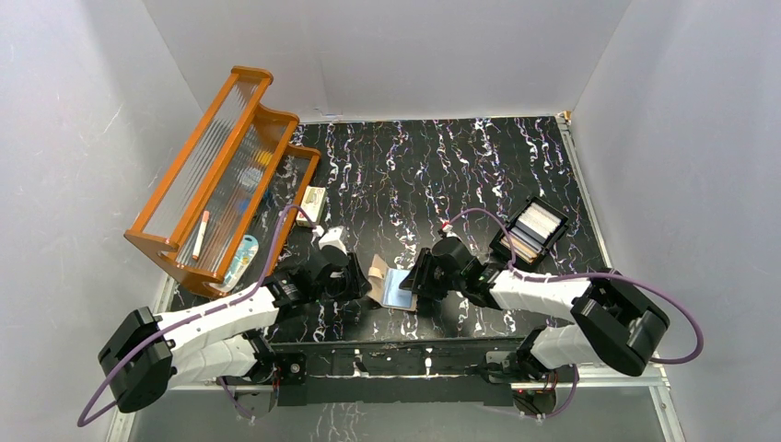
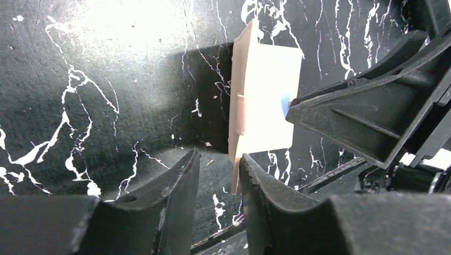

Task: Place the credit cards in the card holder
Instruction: Adjust the card holder at the center of the board.

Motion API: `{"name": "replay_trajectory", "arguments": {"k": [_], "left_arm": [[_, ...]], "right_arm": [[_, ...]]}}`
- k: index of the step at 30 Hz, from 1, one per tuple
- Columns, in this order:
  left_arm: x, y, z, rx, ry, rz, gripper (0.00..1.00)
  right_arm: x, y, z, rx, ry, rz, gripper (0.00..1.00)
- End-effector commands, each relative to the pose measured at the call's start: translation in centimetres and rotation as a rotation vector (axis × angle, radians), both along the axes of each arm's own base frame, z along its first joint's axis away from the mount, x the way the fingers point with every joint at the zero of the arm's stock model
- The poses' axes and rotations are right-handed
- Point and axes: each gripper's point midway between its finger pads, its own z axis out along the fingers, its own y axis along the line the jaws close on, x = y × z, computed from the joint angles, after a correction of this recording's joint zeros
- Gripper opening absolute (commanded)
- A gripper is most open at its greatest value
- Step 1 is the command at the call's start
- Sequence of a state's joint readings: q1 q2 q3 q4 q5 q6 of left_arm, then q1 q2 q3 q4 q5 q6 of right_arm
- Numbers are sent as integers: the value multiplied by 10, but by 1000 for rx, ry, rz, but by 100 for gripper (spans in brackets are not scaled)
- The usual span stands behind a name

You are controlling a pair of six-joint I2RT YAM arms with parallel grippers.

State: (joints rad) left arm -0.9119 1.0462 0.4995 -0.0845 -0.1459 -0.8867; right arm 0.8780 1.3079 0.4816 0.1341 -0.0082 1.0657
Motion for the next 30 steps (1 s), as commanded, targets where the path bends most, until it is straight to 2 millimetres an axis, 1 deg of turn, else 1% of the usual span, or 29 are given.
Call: {"name": "replay_trajectory", "arguments": {"k": [1, 7, 11, 15, 21, 24, 26, 30], "left_arm": [[1, 2, -1, 41, -16, -30, 29], [-7, -1, -10, 31, 14, -67, 1], [-14, -4, -15, -7, 44, -68, 0], [-14, -4, -14, -17, 42, -61, 0], [-15, -2, -9, -25, 39, -57, 0], [-17, 0, -11, -25, 43, -55, 0], [-18, 1, -12, -28, 46, -53, 0], [-21, 2, -16, -28, 59, -53, 0]], "right_arm": [[7, 9, 8, 35, -35, 15, 51], [8, 14, 8, 52, -34, 28, 51], [8, 22, 10, 81, -31, 49, 52], [8, 30, 14, 104, -30, 76, 53], [10, 41, 31, 170, -66, 113, 53], [9, 46, 40, 204, -86, 132, 56], [10, 47, 43, 212, -93, 134, 58], [10, 49, 46, 231, -107, 140, 59]]}}
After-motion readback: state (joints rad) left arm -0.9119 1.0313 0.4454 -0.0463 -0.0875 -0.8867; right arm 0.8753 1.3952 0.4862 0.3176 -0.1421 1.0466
